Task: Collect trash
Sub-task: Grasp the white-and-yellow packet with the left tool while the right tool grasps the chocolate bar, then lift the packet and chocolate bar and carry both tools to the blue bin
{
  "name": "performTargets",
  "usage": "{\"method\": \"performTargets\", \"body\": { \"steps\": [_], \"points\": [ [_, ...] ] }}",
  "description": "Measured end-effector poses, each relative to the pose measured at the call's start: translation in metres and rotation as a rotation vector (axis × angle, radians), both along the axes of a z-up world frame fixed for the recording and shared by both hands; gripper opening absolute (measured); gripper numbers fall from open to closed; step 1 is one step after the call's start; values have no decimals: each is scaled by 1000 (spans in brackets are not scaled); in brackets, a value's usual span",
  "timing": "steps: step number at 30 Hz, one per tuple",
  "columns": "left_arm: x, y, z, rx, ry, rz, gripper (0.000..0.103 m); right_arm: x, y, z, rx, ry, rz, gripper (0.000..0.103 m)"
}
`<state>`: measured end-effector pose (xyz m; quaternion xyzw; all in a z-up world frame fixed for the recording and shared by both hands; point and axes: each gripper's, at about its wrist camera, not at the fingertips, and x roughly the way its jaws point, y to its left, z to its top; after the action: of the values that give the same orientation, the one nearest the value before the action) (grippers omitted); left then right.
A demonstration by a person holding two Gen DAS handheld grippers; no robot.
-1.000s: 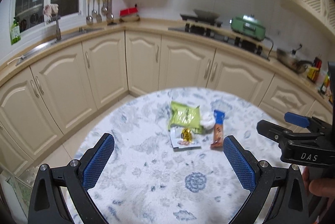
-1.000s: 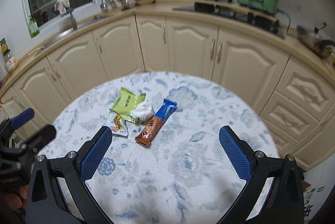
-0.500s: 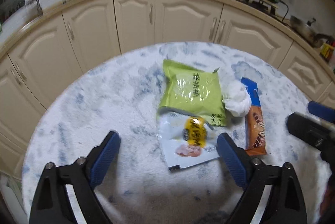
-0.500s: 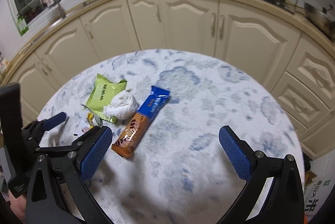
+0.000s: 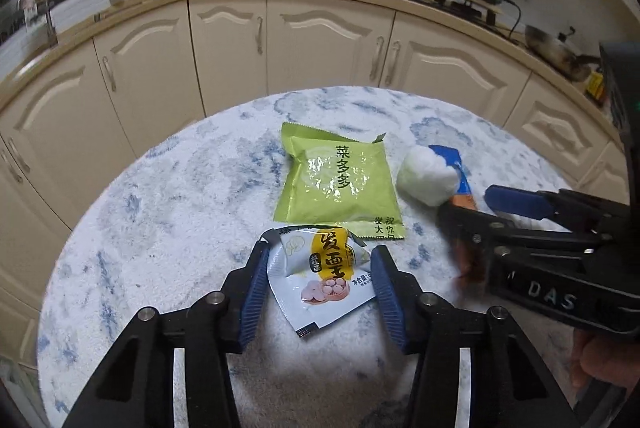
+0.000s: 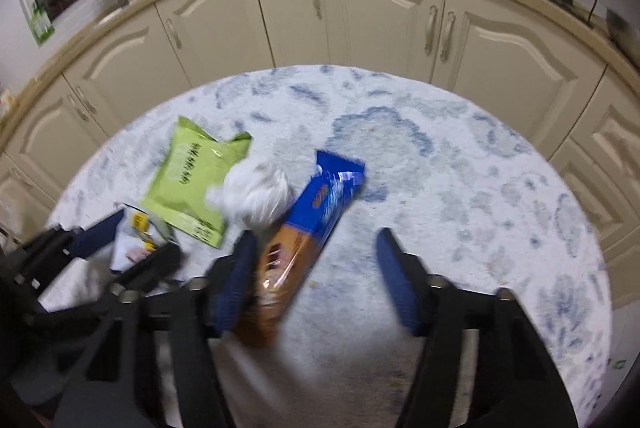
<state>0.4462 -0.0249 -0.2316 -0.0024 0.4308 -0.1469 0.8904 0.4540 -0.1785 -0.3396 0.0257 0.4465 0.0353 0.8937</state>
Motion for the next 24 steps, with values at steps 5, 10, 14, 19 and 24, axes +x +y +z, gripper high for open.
{"method": "performTargets", "body": {
  "steps": [5,10,14,19,24],
  "points": [
    [2,11,-4,-14,1,1,41,-3,-2,0,-48,-1,14,40],
    [-11,20,-4,-33,7,13,39,-6,1,-1,-43,-19,46,20],
    [-50,22,-2,-45,5,15,39,-22,-12,-1,27,-15,34,20],
    [-78,22,4,-68,3,13,38,-49,-26,-1,98,-8,21,20],
    [-105,12,16,-70,-28,-4,38,-72,-37,6,126,-21,5,20]
  ]
}}
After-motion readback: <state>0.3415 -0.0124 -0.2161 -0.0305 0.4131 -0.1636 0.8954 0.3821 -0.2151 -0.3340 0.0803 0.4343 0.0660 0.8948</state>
